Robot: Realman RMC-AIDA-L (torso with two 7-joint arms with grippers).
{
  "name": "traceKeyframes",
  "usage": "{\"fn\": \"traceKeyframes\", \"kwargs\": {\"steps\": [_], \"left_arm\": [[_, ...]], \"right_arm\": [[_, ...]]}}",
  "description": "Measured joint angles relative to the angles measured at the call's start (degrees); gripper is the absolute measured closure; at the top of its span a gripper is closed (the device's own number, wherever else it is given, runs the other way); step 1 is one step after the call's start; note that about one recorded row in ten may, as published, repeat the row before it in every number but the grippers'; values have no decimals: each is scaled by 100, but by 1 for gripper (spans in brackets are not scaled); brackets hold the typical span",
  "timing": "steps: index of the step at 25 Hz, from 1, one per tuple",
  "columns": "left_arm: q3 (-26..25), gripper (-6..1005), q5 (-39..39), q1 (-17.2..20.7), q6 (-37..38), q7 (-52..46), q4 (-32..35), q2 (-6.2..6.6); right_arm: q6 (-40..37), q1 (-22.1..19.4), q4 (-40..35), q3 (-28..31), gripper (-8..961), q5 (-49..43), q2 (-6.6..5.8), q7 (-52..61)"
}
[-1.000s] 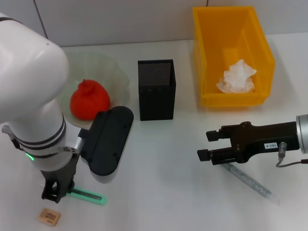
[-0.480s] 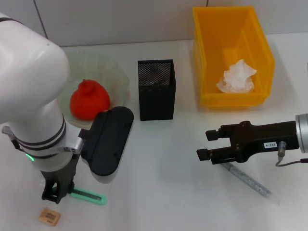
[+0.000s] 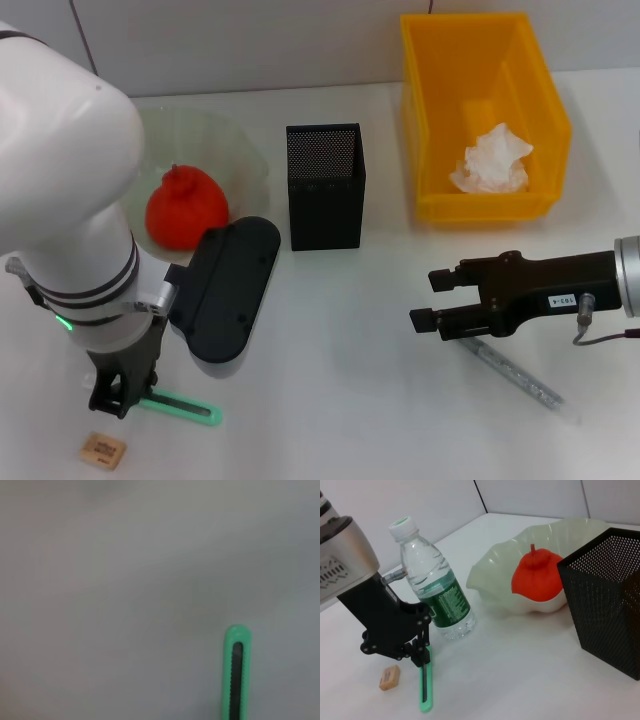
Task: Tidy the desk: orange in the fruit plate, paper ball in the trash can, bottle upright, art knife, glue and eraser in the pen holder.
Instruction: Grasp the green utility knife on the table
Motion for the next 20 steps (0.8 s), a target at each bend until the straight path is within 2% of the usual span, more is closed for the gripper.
{"fn": "traceKeyframes", "kwargs": {"steps": [9,14,17,20], "left_arm": [[105,929,-20,39,0,-102,109,0],[139,760,-20,49,-60,-88,112,0],[176,560,-19,51,-88,-77,91,0],[190,561,-19,54,-136,-69,78,0]], "right_arm": [[13,7,0,0,196,0,0,0],[14,7,4,0,196,0,4,0],[14,7,9,0,196,0,5,0],[23,11,17,0,196,0,7,0]]}}
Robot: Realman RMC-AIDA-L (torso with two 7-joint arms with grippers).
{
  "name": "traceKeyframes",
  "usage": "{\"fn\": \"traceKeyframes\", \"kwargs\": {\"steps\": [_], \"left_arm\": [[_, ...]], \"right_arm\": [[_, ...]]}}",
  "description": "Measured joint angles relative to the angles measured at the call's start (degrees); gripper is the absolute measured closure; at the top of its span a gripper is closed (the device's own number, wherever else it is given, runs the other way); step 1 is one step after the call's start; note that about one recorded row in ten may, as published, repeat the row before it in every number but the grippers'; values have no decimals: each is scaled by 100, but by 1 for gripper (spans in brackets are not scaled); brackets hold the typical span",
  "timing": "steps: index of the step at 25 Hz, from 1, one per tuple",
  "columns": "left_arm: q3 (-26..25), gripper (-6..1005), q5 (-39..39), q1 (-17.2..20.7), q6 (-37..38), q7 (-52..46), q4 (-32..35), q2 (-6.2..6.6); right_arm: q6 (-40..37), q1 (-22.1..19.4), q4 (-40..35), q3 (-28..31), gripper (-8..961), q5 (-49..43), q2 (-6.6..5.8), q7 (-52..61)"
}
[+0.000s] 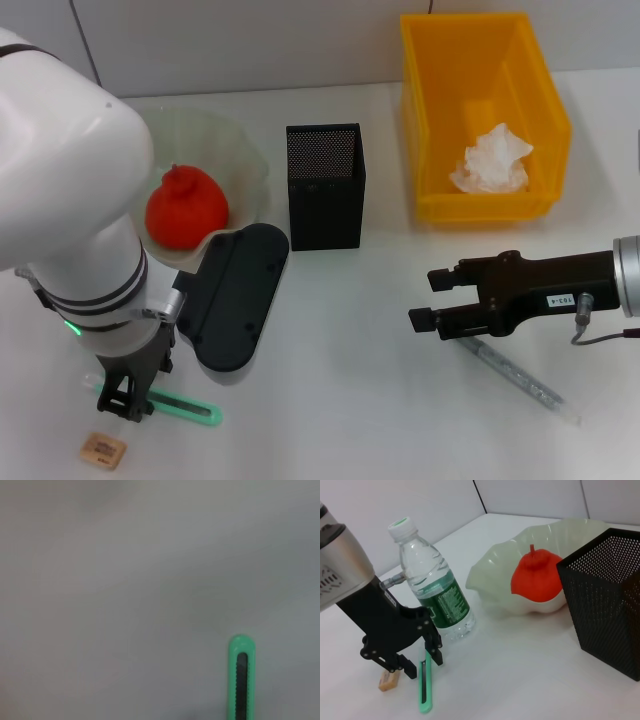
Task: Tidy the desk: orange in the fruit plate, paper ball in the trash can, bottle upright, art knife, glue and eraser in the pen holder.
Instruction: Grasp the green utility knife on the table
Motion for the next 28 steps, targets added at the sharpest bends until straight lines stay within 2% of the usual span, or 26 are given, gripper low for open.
{"fn": "traceKeyframes", "kwargs": {"steps": [22,27,28], "left_arm": [[80,570,-9,2,-25,-39,-149,0],[80,778,-9,-4,-27,-46,-150,0],[80,779,-9,-6,-27,-46,-150,0]], "right_arm": [[8,66,45,0,197,-6,-7,0],[7,66,45,0,197,-5,-11,0],[7,68,45,0,197,-4,-13,0]]}}
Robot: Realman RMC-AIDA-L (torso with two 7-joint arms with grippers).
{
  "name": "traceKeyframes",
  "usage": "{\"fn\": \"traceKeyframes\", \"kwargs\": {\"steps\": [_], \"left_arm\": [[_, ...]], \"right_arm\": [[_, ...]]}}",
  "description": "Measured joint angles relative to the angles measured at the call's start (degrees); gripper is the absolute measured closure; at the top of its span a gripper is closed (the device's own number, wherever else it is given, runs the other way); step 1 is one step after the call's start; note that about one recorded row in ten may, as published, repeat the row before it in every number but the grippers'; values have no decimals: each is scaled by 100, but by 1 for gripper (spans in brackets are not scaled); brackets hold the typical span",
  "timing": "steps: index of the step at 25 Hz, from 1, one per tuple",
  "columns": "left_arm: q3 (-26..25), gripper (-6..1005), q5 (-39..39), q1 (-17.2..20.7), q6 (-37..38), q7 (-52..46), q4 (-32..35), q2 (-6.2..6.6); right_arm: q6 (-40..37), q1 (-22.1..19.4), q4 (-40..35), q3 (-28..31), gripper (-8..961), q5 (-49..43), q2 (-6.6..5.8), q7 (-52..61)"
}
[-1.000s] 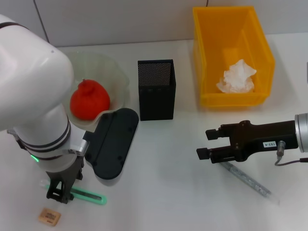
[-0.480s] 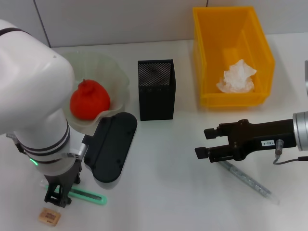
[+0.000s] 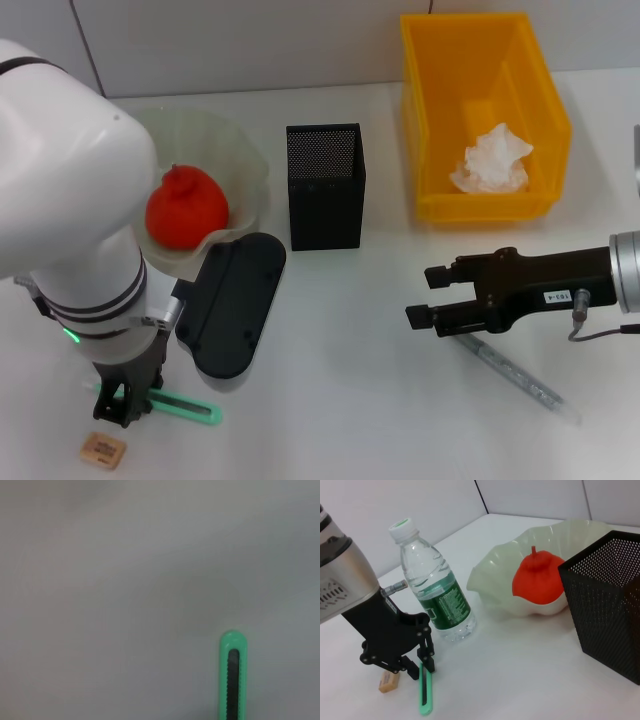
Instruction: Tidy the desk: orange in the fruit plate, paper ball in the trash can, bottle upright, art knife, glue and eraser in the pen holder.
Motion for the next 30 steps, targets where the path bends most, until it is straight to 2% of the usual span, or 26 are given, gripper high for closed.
{"fn": "traceKeyframes", "kwargs": {"steps": [30], "left_arm": [[-9,816,-152,-6,43,-64,150,0]], "right_arm": [[0,4,0,83,196,4,-22,0]]}}
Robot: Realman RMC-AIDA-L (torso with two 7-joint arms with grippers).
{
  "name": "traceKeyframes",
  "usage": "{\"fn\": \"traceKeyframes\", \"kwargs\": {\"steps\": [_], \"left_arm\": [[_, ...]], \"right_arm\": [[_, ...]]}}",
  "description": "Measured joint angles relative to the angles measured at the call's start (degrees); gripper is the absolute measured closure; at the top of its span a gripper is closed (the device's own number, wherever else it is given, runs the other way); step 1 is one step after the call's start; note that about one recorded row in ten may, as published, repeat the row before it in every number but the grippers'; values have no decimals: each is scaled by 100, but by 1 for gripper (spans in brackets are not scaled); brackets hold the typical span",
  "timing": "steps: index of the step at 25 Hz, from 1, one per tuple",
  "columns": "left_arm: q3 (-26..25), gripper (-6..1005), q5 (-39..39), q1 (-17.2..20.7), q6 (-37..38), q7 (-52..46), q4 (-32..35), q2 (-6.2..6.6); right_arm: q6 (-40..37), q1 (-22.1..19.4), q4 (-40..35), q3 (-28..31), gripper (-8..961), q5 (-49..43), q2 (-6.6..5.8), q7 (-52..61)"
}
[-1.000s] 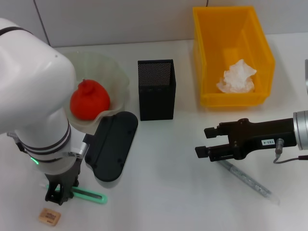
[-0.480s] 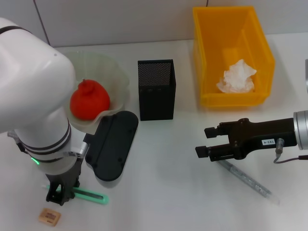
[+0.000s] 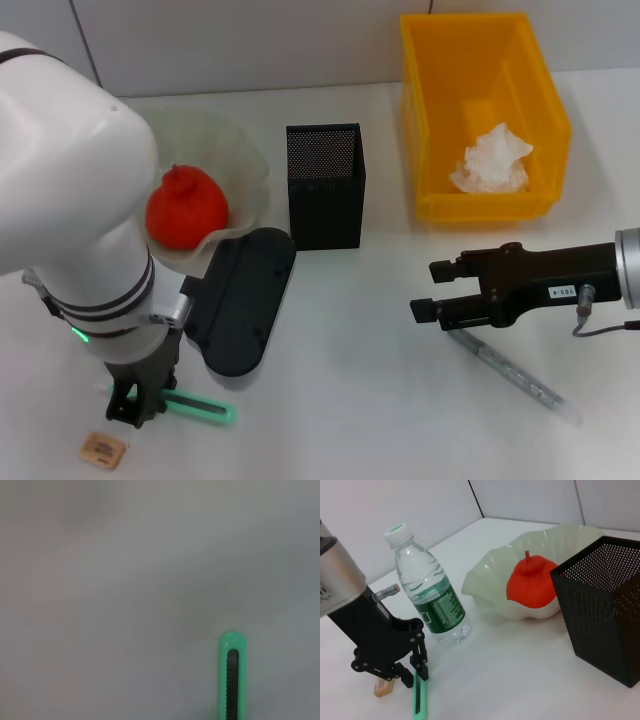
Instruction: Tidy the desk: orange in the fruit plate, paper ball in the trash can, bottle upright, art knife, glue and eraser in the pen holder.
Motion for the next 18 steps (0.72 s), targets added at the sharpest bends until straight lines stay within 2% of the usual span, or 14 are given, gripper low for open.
{"fn": "traceKeyframes", "kwargs": {"steps": [18], "left_arm": [[-4,816,-458,78,195,-97,951,0]], "right_arm": [[-3,-68,0,118,196,-6,-15,-36]]}}
